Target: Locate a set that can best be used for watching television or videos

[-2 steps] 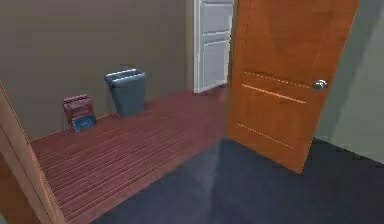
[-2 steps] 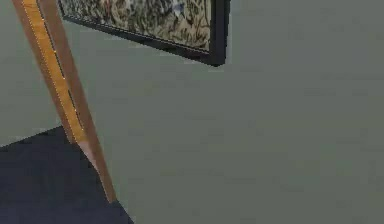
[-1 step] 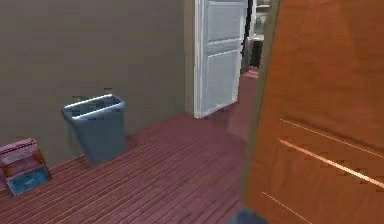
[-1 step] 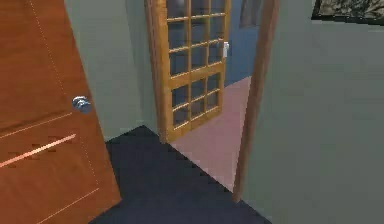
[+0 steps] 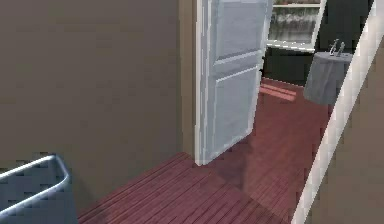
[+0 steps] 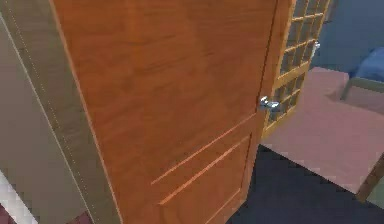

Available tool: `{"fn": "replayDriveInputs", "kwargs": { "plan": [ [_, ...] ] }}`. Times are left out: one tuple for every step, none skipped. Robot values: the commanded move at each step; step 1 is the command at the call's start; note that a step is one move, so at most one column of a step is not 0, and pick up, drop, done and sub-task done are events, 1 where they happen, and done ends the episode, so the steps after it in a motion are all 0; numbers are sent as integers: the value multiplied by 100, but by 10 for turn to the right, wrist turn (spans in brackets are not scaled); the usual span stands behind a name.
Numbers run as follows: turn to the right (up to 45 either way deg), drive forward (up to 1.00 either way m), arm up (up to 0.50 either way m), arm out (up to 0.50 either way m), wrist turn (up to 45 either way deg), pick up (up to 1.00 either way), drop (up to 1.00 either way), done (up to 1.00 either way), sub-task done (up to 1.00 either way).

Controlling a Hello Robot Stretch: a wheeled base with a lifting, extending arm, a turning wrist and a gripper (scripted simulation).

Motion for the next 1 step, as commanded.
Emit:
{"fn": "replayDriveInputs", "kwargs": {
  "plan": [
    [0,45,0,0,0,0,0,0,0]
  ]
}}
